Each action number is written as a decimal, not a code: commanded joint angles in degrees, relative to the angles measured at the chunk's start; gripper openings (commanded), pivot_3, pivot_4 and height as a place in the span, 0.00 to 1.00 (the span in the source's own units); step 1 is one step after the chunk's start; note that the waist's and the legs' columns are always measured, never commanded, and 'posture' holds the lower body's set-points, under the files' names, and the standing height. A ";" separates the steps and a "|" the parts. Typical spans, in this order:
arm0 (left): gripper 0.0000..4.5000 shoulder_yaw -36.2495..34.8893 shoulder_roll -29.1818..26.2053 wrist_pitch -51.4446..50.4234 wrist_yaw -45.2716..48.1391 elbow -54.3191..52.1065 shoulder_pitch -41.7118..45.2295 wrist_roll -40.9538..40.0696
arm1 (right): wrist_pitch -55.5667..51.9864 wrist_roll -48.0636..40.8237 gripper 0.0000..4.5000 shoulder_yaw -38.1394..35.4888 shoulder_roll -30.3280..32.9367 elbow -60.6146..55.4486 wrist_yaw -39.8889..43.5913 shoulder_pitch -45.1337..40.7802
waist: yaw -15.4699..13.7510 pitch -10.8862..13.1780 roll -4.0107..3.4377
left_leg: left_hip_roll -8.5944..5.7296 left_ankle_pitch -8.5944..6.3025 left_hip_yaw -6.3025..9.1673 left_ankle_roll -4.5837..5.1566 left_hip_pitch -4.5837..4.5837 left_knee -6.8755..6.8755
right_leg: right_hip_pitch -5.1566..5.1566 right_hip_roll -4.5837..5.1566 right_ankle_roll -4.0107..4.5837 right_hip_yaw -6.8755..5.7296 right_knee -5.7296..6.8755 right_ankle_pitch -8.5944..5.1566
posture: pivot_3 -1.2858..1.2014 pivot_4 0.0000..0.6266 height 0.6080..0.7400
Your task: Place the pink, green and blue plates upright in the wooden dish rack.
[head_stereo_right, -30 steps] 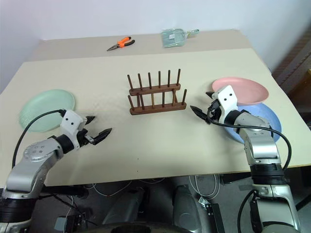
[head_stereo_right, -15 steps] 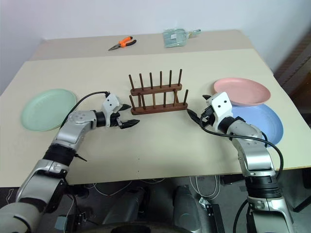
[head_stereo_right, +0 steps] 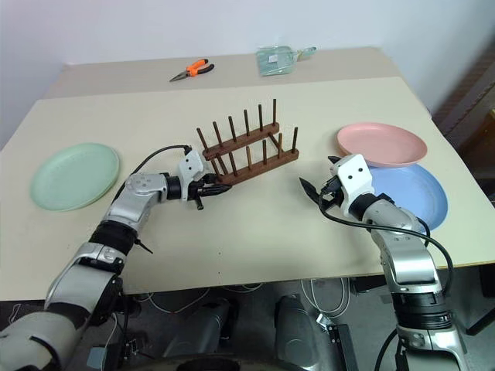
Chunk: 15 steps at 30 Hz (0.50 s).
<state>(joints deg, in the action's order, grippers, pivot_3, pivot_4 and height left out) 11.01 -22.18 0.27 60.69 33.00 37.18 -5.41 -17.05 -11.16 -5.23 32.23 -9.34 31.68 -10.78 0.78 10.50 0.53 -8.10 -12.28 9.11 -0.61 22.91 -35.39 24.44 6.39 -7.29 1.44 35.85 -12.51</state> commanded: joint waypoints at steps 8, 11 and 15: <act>0.60 -0.22 -9.73 -9.93 6.43 -24.26 -11.52 -3.35 | 4.40 1.42 1.00 -5.06 6.10 6.89 2.73 0.98 | -0.14 0.01 -0.01 | 0.01 0.00 -0.01 0.00 0.00 0.01 | 0.02 0.01 0.02 0.02 0.04 -0.01 | 0.52 0.24 0.99; 0.92 -0.41 -11.94 -10.03 3.30 -23.54 -12.93 -0.70 | 4.61 1.00 1.00 -5.49 7.42 6.64 4.35 2.38 | -0.15 0.01 -0.02 | 0.01 0.00 0.00 0.00 0.00 0.01 | 0.02 0.01 0.02 0.02 0.03 -0.01 | 0.52 0.24 0.99; 0.93 -2.14 -16.71 -14.12 2.23 -26.57 -18.18 -1.26 | 1.86 -2.96 0.80 -6.35 9.49 1.34 9.95 6.80 | 0.26 -0.01 -0.05 | 0.04 0.00 -0.02 0.00 -0.07 0.08 | 0.01 0.01 0.02 0.05 0.04 -0.01 | 0.52 0.24 0.99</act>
<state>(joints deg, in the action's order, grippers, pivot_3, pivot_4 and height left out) 10.51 -35.87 -11.04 63.40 6.47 21.62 -7.84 -14.47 -11.51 -9.93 40.25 -3.45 39.03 -4.96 1.04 10.49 0.49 -8.02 -12.29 9.09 -0.60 22.80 -35.28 24.45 6.39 -7.26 1.51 35.90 -12.53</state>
